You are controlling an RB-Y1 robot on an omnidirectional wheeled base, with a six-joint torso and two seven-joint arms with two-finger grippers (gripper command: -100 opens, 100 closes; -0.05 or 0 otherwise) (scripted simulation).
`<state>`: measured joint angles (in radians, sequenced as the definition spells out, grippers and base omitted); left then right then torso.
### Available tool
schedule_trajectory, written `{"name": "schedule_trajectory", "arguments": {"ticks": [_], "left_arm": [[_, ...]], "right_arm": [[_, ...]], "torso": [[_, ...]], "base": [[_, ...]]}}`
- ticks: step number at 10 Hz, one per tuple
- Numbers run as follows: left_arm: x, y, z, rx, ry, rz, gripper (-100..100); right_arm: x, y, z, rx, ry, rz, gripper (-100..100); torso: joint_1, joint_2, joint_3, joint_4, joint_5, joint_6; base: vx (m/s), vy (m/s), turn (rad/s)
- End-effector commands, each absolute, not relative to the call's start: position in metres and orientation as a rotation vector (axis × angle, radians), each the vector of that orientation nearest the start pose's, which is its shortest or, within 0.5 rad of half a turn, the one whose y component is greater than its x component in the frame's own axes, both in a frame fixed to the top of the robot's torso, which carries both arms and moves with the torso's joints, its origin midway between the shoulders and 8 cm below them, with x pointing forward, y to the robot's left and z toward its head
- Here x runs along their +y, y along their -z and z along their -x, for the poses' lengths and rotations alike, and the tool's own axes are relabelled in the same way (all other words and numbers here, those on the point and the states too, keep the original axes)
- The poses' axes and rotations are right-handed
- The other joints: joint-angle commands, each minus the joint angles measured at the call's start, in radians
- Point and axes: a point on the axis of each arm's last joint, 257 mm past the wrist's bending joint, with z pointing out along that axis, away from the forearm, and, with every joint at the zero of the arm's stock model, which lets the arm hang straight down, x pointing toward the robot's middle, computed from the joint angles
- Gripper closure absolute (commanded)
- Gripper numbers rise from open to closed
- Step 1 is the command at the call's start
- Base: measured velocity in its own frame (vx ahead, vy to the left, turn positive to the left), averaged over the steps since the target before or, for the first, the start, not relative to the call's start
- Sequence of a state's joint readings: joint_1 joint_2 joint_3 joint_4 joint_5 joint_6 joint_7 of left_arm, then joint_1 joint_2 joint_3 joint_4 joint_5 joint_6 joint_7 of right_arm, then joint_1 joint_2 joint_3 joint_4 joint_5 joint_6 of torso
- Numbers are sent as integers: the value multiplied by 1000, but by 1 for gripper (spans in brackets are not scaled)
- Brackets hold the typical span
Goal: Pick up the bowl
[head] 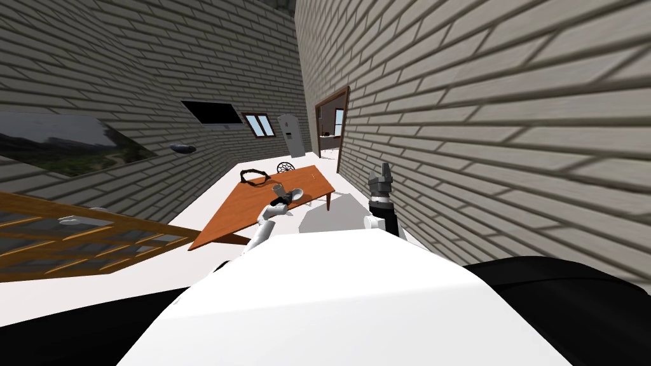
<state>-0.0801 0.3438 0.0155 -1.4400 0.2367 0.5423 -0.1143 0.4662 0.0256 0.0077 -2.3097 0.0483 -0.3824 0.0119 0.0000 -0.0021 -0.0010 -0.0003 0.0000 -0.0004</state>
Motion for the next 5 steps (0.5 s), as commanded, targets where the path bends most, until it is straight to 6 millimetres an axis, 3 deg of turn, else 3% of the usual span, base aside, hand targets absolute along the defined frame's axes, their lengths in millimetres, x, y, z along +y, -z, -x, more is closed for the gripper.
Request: {"name": "schedule_trajectory", "arguments": {"ticks": [1,5], "left_arm": [[360,373,-517,1733,647,1512,-100],[370,398,-507,1798,556,1594,-100]], "right_arm": [[-273,-26,-360,659,-1265,-691,0],[-273,-26,-360,659,-1265,-691,0]], "torso": [[0,0,0,0,0,0],[0,-2,-1,0,0,0]], "base": [[30,-9,-11],[40,-4,-12]]}}
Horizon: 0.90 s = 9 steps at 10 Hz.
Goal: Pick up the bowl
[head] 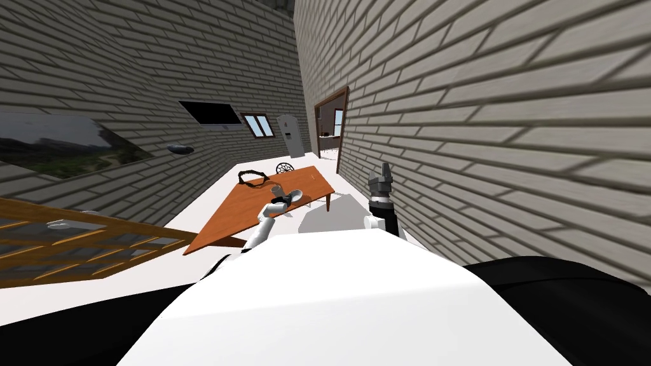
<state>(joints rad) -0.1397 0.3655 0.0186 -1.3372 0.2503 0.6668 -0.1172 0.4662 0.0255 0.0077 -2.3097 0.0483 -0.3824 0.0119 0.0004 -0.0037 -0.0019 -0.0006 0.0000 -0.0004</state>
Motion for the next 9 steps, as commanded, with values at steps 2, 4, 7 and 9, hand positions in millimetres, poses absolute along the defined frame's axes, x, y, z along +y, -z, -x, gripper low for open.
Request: {"name": "schedule_trajectory", "arguments": {"ticks": [2,4,7,9], "left_arm": [[375,408,-501,1826,515,1629,-100],[382,425,-491,1869,442,1689,-100],[387,440,-477,1913,368,1749,-100],[391,450,-466,1943,311,1793,-100]], "right_arm": [[-273,-26,-360,659,-1265,-691,0],[-273,-26,-360,659,-1265,-691,0],[-273,-26,-360,659,-1265,-691,0],[-273,-26,-360,659,-1265,-691,0]], "torso": [[0,0,0,0,0,0],[0,0,0,0,0,0],[0,-1,-1,0,0,0],[0,-1,-1,0,0,0]], "base": [[40,2,-8],[69,-1,-13],[64,-1,-9],[81,-1,-11]]}}
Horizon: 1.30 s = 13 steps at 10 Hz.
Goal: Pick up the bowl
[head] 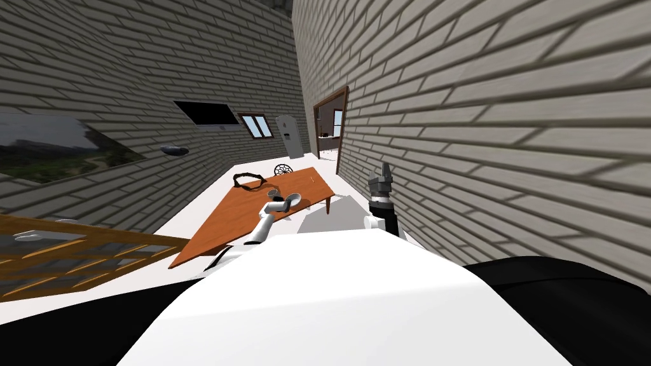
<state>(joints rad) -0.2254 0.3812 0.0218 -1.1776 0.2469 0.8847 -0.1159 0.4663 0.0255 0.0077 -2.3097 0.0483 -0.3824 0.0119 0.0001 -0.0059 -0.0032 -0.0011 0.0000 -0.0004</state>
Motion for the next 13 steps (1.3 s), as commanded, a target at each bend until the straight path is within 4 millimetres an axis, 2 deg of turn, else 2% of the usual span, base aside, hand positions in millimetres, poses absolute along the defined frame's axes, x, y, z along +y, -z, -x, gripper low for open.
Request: {"name": "schedule_trajectory", "arguments": {"ticks": [1,3,4,5,6,9,10,11,13], "left_arm": [[392,455,-461,1956,287,1811,-100],[393,465,-450,1982,239,1848,-100],[392,462,-455,1972,258,1833,-100],[392,463,-454,1975,253,1837,0],[391,471,-451,1971,254,1839,-100],[390,483,-446,1966,254,1842,-100],[390,480,-447,1969,251,1843,-100],[390,481,-447,1967,253,1842,100],[390,482,-446,1968,251,1845,100]], "right_arm": [[-273,-26,-360,659,-1265,-691,0],[-273,-26,-360,659,-1265,-691,0],[-273,-26,-360,659,-1265,-691,0],[-273,-26,-360,659,-1265,-690,0],[-273,-26,-360,659,-1265,-690,0],[-273,-26,-360,659,-1265,-690,0],[-273,-26,-360,659,-1265,-690,0],[-273,-26,-360,659,-1265,-690,0],[-273,-26,-360,659,-1265,-690,0]], "torso": [[0,0,0,0,0,0],[0,0,0,0,0,0],[-1,1,0,0,0,0],[0,3,2,1,0,0],[0,5,3,1,0,0],[1,3,2,1,0,0],[1,3,2,1,0,0],[1,4,2,1,0,0],[0,5,3,2,0,1]], "base": [[92,6,-9],[69,-4,-8],[29,-5,-1],[6,-1,0],[26,14,-17],[39,20,-17],[20,11,-5],[0,0,0],[-1,0,6]]}}
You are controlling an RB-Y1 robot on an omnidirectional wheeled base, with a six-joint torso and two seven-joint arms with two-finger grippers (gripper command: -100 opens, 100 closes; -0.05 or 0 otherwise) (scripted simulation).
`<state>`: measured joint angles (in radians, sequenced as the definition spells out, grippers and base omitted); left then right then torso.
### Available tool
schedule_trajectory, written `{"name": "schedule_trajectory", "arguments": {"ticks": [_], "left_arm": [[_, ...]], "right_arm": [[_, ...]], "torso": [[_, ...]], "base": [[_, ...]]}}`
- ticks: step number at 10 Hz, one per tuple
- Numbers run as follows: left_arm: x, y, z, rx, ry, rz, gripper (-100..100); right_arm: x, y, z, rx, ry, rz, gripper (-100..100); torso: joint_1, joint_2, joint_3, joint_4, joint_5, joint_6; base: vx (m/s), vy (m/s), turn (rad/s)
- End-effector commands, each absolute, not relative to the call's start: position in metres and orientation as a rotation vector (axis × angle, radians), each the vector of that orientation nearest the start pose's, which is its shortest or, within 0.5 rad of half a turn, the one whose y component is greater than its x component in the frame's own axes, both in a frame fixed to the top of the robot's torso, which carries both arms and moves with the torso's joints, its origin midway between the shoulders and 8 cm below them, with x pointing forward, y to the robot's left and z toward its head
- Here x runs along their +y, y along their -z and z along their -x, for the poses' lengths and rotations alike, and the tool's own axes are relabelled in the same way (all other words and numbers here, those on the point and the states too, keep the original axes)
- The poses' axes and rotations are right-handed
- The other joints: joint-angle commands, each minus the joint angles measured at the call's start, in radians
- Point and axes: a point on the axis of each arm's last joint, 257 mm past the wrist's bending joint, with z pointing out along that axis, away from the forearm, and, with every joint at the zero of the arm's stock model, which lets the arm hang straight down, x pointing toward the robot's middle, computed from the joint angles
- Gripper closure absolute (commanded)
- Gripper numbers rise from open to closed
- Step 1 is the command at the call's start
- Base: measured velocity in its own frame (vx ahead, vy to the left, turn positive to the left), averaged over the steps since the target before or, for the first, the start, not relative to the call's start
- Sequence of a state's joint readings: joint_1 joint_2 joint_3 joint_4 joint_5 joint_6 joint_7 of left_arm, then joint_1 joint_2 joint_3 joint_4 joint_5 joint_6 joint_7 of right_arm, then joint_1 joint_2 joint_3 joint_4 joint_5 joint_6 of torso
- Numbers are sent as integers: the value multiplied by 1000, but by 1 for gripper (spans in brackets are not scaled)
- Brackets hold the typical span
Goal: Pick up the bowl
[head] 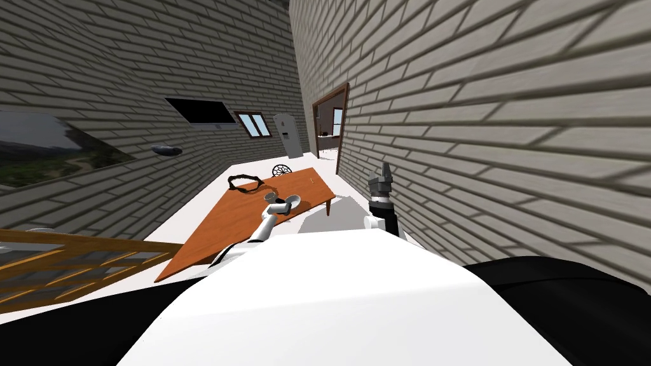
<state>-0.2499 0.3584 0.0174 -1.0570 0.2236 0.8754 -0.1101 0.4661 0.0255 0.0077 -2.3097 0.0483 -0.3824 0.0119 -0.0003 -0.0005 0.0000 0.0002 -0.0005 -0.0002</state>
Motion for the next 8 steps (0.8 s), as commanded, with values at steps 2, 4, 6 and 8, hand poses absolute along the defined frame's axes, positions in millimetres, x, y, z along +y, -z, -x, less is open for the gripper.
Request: {"name": "schedule_trajectory", "arguments": {"ticks": [2,4,6,8], "left_arm": [[390,481,-447,1967,253,1845,100],[391,473,-450,1970,254,1840,100],[392,465,-454,1973,254,1837,100],[391,467,-453,1973,253,1838,0]], "right_arm": [[-273,-26,-360,659,-1265,-690,0],[-273,-26,-360,659,-1265,-690,0],[-273,-26,-360,659,-1265,-690,0],[-273,-26,-360,659,-1265,-690,0]], "torso": [[0,0,0,0,0,0],[0,1,1,1,0,0],[-2,4,3,2,-1,0],[-2,4,3,2,-1,0]], "base": [[0,0,0],[-16,-5,8],[-46,-28,21],[-11,-7,2]]}}
